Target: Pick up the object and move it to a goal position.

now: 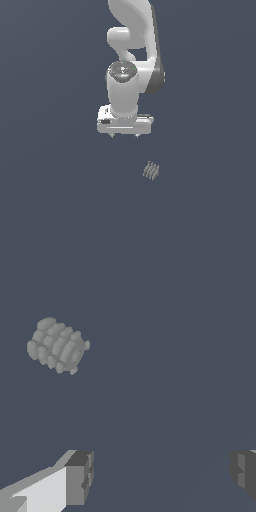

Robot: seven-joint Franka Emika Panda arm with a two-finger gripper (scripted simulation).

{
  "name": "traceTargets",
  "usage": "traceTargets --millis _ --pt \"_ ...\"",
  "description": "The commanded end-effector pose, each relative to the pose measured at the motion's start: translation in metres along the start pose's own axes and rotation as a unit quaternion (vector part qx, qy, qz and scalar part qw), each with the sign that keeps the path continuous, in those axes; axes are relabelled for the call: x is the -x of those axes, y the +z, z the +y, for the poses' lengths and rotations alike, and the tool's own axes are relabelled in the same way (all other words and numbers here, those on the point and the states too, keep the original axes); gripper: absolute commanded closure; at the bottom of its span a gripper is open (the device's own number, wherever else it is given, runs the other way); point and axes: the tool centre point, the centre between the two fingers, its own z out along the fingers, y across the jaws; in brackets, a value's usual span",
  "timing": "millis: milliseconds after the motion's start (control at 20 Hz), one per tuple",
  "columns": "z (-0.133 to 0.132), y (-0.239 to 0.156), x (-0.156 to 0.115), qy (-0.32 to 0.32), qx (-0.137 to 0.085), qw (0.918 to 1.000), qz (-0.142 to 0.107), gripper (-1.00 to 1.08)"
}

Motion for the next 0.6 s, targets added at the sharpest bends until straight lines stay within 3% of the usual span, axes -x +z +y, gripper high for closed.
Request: traceTargets --millis 0,550 --pt "0.0 0.0 0.0 0.0 0.0 1.0 0.0 -0.92" --pt "-0.019 0.012 0.005 -0.016 0.008 0.9998 -0.008 -0.92"
